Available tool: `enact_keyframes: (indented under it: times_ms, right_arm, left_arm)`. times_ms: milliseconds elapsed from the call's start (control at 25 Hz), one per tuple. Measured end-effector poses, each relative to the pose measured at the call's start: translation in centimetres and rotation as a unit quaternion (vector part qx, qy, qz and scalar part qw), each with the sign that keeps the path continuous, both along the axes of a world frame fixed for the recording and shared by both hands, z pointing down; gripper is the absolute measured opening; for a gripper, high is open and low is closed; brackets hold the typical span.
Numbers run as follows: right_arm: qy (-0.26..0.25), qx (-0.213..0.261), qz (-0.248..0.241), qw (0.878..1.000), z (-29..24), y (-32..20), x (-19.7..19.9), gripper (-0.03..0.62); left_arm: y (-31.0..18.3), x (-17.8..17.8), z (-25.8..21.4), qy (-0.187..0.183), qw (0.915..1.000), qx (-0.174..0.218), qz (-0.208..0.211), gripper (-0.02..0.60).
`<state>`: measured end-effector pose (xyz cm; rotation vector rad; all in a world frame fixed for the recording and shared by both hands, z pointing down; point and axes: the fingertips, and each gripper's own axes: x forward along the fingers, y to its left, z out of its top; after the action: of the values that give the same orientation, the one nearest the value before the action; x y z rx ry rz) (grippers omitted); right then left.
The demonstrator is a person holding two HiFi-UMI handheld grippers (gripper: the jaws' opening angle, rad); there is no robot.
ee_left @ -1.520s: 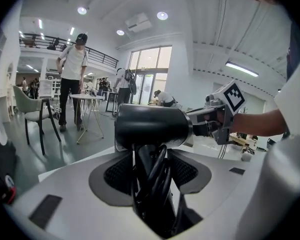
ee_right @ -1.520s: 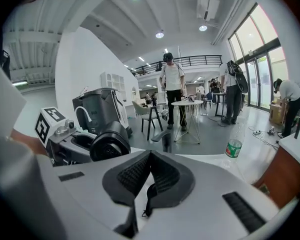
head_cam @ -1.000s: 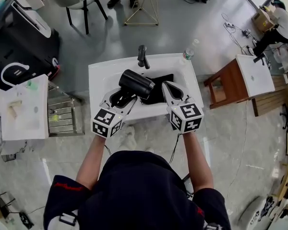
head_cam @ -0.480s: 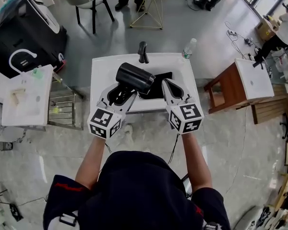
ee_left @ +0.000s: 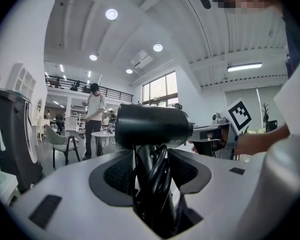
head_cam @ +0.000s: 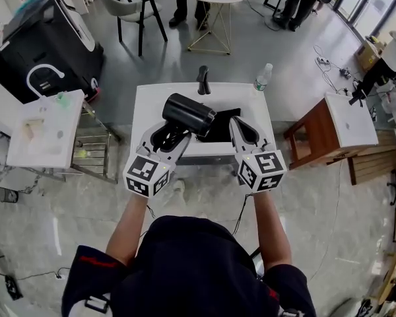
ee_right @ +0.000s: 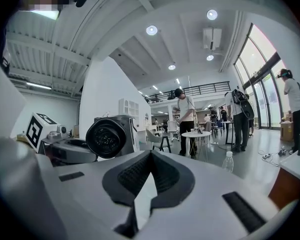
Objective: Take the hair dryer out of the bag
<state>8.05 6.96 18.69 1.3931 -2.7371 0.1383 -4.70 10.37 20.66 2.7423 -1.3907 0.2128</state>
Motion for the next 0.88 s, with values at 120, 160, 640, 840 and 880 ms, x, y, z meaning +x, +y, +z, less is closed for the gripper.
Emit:
enact_keyframes:
  times_ms: [120, 160, 640, 840, 880]
  right_arm:
    - [0.002, 0.002, -0.004, 1.0, 0.2, 0.7, 0.1, 0.033]
    - [0.001, 0.002, -0.004, 1.0, 0.2, 0.9, 0.2, 0.033]
    - [0.001, 0.009, -0.009, 1.0, -0.1, 1.4, 0.6, 0.034]
    - [0.009, 0.011, -0.014, 1.0, 0.0, 1.3, 0.6, 0.034]
    - [0.008, 0.01, -0.016, 1.0, 0.0, 1.3, 0.5, 0.034]
  left_arm:
    - [0.8, 0.0, -0.2, 0.002, 1.0, 0.005, -0.007, 0.219]
    - [1.0, 0.0, -0.3, 0.002, 0.9999, 0.007, -0.008, 0.219]
    - [1.8, 0.2, -0.7, -0.009, 0.9997, 0.016, -0.019, 0.219]
    - [1.9, 0.0, -1.0, -0.009, 0.9994, 0.019, -0.027, 0.219]
    - [1.9, 0.0, -1.0, -0.009, 0.9994, 0.019, -0.027, 0.219]
